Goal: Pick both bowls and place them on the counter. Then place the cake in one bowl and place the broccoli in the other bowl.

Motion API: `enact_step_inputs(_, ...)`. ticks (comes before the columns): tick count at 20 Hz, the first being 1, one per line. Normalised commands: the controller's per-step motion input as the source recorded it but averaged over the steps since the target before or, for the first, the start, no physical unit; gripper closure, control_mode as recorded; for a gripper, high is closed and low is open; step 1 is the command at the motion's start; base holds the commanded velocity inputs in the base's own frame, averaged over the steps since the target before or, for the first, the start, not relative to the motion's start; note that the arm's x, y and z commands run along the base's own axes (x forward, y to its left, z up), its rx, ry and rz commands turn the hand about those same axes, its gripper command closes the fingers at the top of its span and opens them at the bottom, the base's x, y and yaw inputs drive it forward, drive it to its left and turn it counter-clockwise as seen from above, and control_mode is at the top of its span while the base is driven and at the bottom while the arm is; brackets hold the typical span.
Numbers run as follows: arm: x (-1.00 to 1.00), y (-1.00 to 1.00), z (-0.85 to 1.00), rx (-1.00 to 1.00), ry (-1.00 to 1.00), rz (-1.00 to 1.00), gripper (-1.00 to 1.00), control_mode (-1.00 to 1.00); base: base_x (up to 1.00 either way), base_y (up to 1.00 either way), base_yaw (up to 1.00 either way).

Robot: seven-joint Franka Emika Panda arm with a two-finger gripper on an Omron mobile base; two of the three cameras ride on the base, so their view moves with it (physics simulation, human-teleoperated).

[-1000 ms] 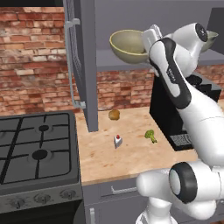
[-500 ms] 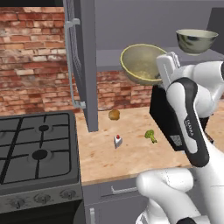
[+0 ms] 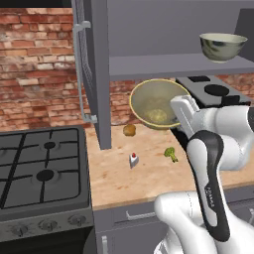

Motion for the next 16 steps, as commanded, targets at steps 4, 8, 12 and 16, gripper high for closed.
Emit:
enact_step_inputs(4, -0.18, 0.49, -0.48, -0.15, 0.06, 0.03, 1.00, -1.00, 0.00, 0.00, 0.00)
enact_step_inputs(8, -0.24, 0.25, -0.30, -0.03, 0.02, 0.05, 1.00, -1.00, 0.00, 0.00, 0.00)
enact_step_inputs(12, -0.26, 0.38, -0.37, -0.02, 0.02, 0.05, 1.00, -1.00, 0.00, 0.00, 0.00)
enact_step_inputs(16, -0.07, 0.51, -0.36, 0.00, 0.07, 0.06, 1.00, -1.00, 0.00, 0.00, 0.00)
